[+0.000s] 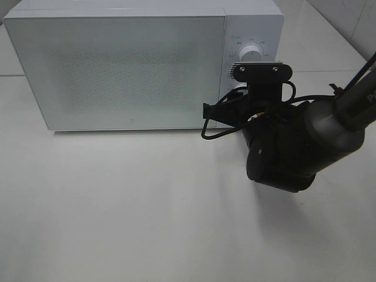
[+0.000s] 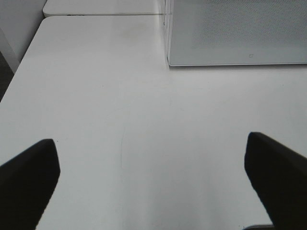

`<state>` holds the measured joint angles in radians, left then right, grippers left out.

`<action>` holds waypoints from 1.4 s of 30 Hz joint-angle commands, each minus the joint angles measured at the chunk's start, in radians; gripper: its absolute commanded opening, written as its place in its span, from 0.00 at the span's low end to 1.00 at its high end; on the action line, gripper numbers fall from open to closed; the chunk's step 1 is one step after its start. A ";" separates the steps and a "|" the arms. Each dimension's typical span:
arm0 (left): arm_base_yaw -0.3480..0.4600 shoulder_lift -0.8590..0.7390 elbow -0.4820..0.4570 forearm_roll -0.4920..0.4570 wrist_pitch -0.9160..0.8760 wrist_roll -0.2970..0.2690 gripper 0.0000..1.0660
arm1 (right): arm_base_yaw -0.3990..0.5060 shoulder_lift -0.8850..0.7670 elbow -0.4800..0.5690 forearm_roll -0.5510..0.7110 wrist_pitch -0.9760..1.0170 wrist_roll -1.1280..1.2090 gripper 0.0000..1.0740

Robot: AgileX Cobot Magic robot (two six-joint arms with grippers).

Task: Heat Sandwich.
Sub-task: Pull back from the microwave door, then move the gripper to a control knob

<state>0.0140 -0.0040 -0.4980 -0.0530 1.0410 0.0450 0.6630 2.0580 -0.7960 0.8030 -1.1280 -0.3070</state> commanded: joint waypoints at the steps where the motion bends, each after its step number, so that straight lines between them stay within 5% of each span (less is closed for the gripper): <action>1: 0.004 -0.027 0.003 -0.007 -0.013 -0.007 0.97 | 0.000 -0.013 -0.008 -0.032 -0.018 -0.009 0.06; 12: 0.004 -0.027 0.003 -0.007 -0.013 -0.007 0.97 | 0.000 -0.014 -0.008 -0.035 -0.065 0.086 0.07; 42: 0.004 -0.027 0.003 -0.007 -0.013 -0.007 0.97 | 0.000 -0.013 -0.008 -0.039 -0.119 1.168 0.07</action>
<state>0.0140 -0.0040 -0.4980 -0.0530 1.0410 0.0450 0.6610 2.0590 -0.7930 0.8000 -1.1530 0.7850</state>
